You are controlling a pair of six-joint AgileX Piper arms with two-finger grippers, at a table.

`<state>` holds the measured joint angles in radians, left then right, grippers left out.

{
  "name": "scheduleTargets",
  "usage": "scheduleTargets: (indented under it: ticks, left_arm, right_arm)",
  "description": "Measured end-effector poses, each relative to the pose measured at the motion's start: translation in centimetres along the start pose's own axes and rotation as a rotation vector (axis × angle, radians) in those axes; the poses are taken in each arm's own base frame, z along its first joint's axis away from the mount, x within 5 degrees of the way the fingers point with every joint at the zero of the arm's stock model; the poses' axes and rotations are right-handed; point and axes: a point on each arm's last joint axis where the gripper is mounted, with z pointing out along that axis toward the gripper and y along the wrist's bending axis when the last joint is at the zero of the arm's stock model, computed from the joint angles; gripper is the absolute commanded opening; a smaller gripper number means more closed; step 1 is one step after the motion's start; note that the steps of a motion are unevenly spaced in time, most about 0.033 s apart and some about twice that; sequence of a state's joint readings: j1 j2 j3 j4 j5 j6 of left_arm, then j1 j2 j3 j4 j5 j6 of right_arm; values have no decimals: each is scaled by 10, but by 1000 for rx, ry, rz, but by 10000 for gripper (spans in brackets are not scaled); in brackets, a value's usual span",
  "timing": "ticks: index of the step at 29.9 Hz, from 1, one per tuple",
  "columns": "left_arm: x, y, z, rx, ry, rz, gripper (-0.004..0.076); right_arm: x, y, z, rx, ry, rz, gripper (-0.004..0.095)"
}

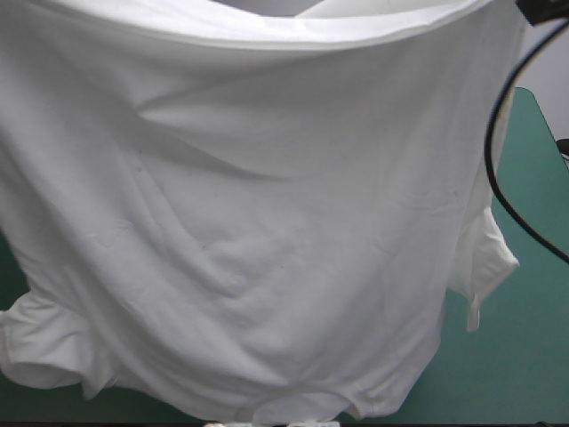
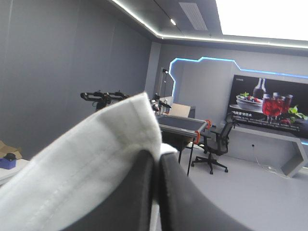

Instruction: Fold the cloth

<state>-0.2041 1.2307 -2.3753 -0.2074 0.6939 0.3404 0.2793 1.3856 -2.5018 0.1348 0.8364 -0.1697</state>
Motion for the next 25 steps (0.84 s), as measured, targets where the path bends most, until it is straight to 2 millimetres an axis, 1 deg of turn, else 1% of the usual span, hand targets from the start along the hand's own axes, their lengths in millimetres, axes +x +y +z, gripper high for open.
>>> scheduleTargets:
  ticks: [2,4,6,7,8,10,11,14,16,20,23,25]
  left_arm:
    - [16,1,22,-13,16,6,-9]
    - [40,2,49,-24,43,11,-9]
    - [60,2,71,-30,54,8,-9]
    - [75,2,87,-37,57,5,-9]
    - [86,2,97,-42,56,4,-9]
    - [111,2,121,-60,40,2,-9]
    - [121,2,129,-68,31,2,-9]
    - [153,2,158,-98,-18,0,-9]
    - [169,2,172,-117,-61,1,-9]
    - [183,3,190,-145,-148,3,-9]
    - [193,5,199,-163,-204,-10,-9]
    - [206,11,205,-174,-211,-45,-9]
  right_arm:
    - [16,-2,24,11,28,7,-17]
    - [32,-4,47,17,49,9,-17]
    - [50,-6,70,22,55,14,-17]
    - [58,-7,81,29,54,14,-17]
    - [66,-10,92,41,50,15,-17]
    - [80,-18,108,64,36,29,-17]
    - [88,-25,116,80,28,36,-17]
    - [110,-49,135,128,13,76,-17]
    - [125,-69,146,152,3,96,-17]
    - [147,-102,161,172,-52,119,-17]
    - [157,-122,168,181,-115,137,-17]
    - [166,-129,171,188,-118,138,-17]
